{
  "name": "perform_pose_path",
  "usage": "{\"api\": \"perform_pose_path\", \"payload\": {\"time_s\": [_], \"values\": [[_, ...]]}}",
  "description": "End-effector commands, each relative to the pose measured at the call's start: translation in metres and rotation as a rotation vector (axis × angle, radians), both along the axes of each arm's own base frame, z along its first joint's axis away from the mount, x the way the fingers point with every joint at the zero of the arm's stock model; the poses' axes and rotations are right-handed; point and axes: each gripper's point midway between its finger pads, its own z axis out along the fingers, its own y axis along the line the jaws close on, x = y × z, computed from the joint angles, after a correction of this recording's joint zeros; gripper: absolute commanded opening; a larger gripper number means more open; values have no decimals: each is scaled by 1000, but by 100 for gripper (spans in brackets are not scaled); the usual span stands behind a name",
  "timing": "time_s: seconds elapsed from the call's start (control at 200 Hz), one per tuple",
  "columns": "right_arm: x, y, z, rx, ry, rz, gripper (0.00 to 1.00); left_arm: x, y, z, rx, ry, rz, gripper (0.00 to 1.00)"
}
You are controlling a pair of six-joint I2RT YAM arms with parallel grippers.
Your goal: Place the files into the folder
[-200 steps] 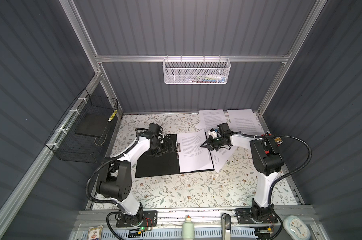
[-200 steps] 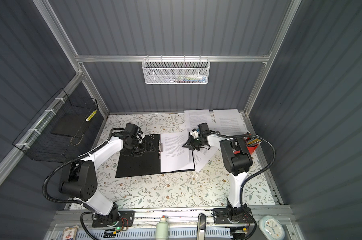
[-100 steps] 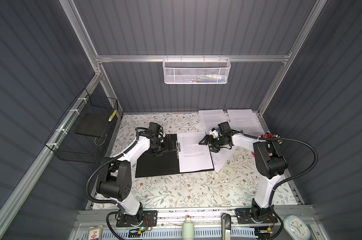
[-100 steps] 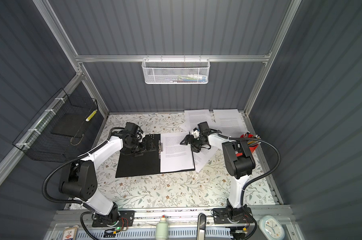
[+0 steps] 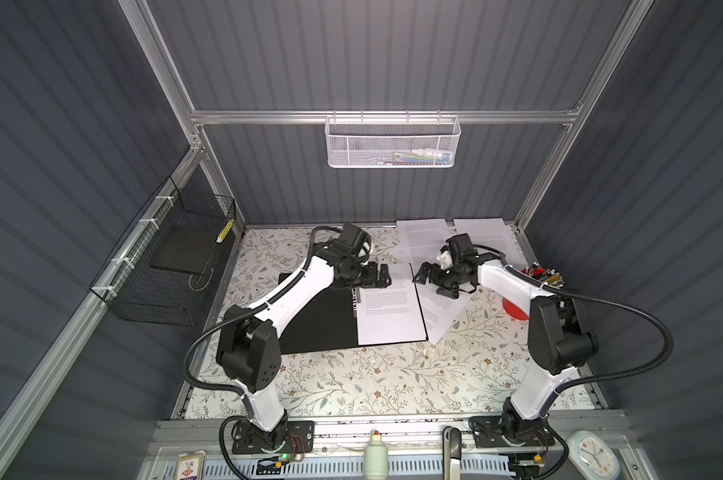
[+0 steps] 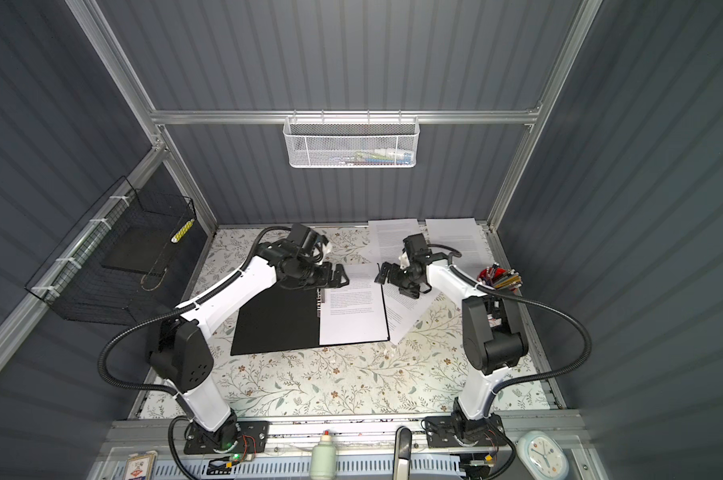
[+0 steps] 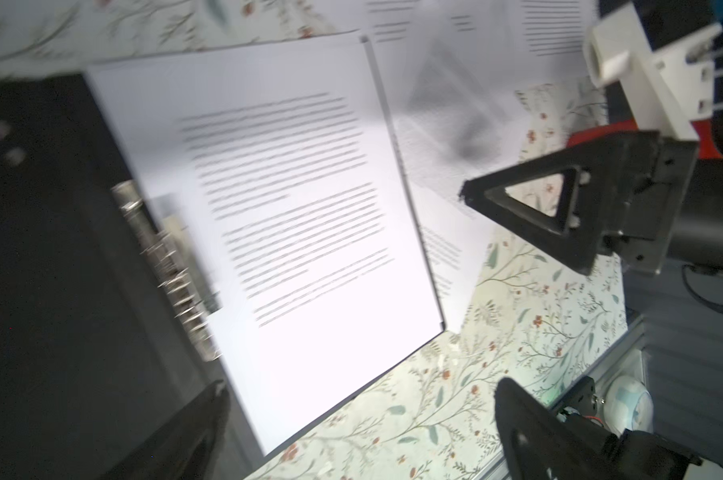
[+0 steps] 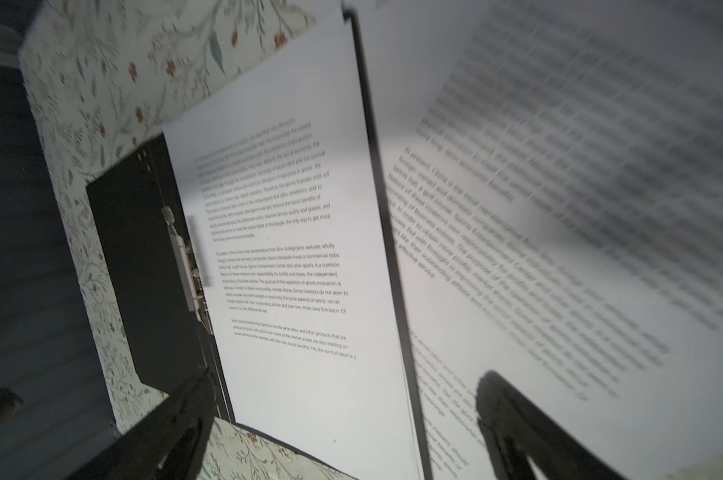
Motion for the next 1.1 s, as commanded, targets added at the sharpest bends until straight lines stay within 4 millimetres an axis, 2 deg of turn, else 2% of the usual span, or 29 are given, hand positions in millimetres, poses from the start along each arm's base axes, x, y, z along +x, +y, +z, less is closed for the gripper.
{"api": "perform_pose_path", "payload": {"time_s": [0.0,0.095,0.22,0.345,0.43,0.605,0.87,1.096], "values": [[-2,-52,-13,-81,61,-100,99,-14,-37,-18,21,83,-69,100],[-2,-83,-23,-109,93,-176,99,-14,-77,-24,-21,99,-113,100],[5,-113,-36,-140,99,-261,99,-10,-122,-39,-119,148,-151,100],[19,-121,-44,-132,112,-261,99,-8,-157,-63,-170,188,-173,100],[27,-125,-50,-140,128,-268,99,-5,-171,-84,-184,231,-171,99],[37,-139,-62,-158,156,-304,99,-4,-182,-106,-193,264,-175,99],[38,-155,-79,-175,194,-336,99,-11,-179,-136,-162,322,-176,99],[41,-144,-91,-105,225,-305,99,-17,-173,-156,-128,358,-163,99]]}}
